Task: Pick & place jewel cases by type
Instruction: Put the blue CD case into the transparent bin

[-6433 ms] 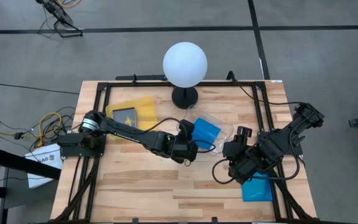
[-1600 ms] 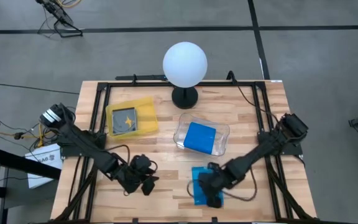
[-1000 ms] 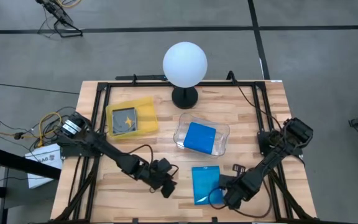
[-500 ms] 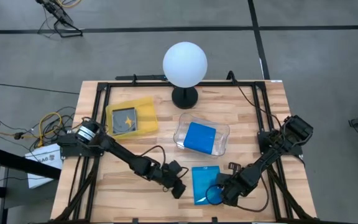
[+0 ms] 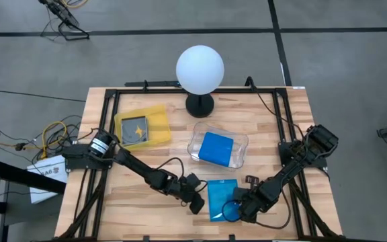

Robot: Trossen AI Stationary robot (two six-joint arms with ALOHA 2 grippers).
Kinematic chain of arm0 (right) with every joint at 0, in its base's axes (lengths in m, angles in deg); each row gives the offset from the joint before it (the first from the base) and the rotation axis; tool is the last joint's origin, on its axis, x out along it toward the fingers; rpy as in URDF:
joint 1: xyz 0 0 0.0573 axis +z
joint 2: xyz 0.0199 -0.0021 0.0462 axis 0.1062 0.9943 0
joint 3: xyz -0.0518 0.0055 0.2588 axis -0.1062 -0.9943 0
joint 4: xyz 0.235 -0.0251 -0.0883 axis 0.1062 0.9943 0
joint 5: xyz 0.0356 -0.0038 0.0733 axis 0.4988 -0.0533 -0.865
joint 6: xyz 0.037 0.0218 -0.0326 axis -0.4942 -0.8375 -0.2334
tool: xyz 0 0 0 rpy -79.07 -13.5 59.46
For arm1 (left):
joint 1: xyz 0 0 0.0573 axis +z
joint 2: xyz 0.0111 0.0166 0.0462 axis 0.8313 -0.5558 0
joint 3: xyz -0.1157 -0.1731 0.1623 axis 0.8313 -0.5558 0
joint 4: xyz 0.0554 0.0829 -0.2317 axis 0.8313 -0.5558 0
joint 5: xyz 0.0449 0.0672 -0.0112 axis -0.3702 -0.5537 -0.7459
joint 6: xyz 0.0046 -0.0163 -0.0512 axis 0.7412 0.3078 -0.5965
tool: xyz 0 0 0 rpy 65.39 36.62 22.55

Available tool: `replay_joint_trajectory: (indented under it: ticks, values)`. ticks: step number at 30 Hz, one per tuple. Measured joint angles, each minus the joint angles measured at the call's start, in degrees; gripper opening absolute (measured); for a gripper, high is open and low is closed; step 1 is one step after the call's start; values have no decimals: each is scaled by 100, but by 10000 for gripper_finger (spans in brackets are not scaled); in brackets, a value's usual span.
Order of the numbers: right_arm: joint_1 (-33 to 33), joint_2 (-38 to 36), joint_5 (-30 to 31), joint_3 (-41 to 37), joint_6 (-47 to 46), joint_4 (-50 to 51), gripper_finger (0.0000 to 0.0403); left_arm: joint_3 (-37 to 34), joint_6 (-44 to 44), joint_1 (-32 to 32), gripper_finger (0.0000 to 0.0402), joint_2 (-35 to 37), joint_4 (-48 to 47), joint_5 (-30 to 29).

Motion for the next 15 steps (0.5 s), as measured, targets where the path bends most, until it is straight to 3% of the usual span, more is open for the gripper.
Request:
replay_joint_trajectory:
  ticks: [15]
  values:
    - [-76, 6, 92, -11, 124, -268, 0, -13, 125, 7, 176, -17, 132, -53]
